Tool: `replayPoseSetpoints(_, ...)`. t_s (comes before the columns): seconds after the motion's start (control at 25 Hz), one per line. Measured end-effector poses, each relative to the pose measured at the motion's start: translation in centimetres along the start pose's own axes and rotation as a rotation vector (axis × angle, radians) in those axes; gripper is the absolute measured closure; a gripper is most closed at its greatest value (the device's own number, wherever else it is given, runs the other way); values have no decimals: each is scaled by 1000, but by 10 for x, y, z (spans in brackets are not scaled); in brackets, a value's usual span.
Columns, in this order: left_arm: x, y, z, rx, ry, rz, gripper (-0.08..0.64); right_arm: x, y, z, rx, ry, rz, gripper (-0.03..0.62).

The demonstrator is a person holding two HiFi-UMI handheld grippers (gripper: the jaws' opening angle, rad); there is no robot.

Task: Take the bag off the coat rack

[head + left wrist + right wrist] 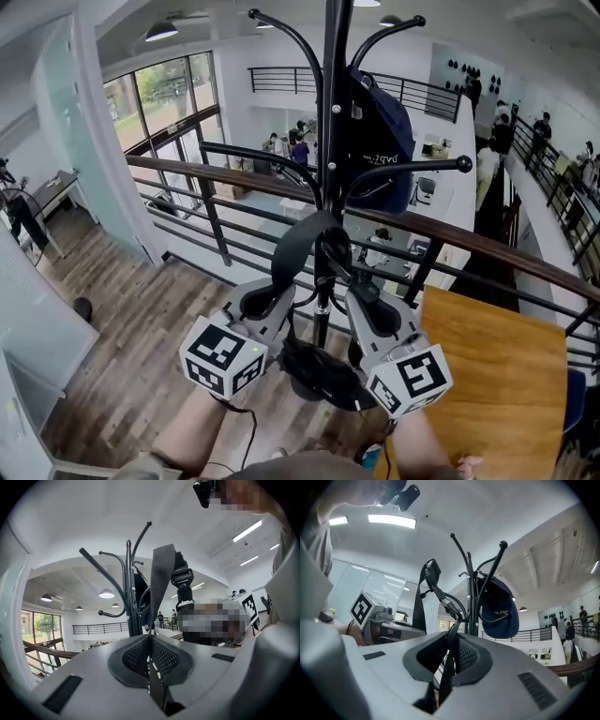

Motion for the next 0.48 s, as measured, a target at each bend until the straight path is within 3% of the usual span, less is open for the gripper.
replayPoseSetpoints(0.2,43,-9,-2,-10,-66,16,543,-3,-15,-29,8,-78,16,543)
replayPoseSetpoints(0.48,125,-1,-3,12,-228,-18,543,-14,-12,-94,-21,-246,-1,543)
Point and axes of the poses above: the fingertips, and each gripper's own axes: x backward along the fingers, z to its right, y out of its underside, the point moved 6 cm from there along x, backward along the fingers, and after that the axes turned 15 degrees about y, right-handed, at the moved point
